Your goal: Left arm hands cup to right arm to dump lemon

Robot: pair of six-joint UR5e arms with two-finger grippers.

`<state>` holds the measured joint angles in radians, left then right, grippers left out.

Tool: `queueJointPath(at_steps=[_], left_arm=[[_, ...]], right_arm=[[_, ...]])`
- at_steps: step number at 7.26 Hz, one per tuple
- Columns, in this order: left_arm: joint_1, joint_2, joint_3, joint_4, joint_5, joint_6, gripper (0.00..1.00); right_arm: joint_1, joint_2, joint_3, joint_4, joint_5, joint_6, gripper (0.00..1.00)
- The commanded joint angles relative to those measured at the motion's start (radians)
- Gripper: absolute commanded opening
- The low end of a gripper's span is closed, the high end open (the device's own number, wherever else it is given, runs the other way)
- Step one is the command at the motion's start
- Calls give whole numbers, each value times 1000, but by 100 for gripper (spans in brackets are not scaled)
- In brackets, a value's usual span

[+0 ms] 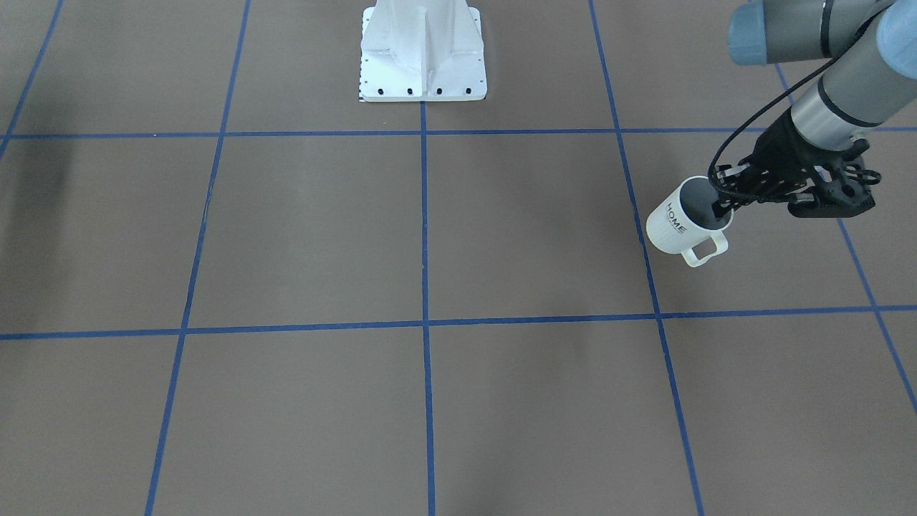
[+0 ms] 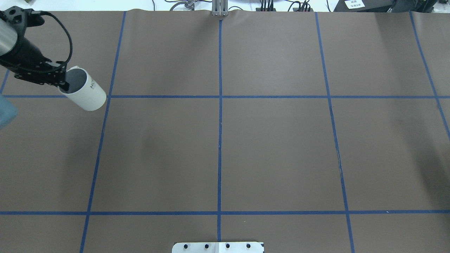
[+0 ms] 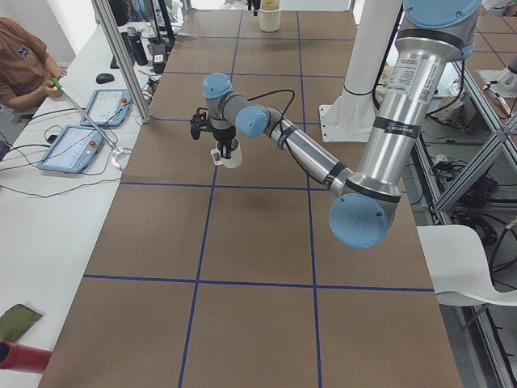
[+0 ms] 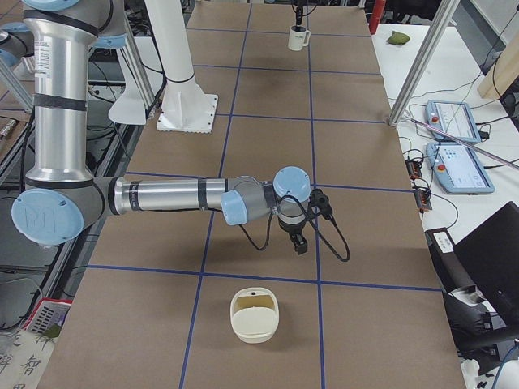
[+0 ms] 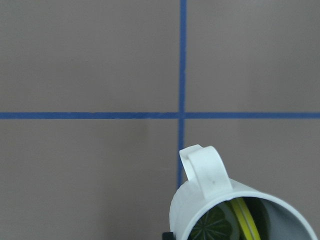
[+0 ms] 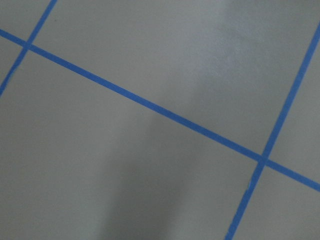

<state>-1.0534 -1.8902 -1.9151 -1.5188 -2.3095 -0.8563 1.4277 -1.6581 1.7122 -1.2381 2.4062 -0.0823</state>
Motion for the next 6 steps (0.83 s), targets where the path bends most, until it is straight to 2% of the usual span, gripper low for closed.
queueJointPath(at_steps=[1,2,4,5,6], left_arm=[[87,-119,4,9,4,-192,0],[123,-169,5,34,28,-283,0],[212,-315,21,189,131,-362,0],[240,-373,27,243,166,-404,0],[262,-413,53,244,185,-467,0]], right_arm=[[-91,12,-3,217,-1,128,100],[-155,55,-8,254,-7,207,100],[-242,160,-8,258,-33,357,99],[-292,208,4,259,-79,456,99],[-344,253,6,261,-131,539,99]])
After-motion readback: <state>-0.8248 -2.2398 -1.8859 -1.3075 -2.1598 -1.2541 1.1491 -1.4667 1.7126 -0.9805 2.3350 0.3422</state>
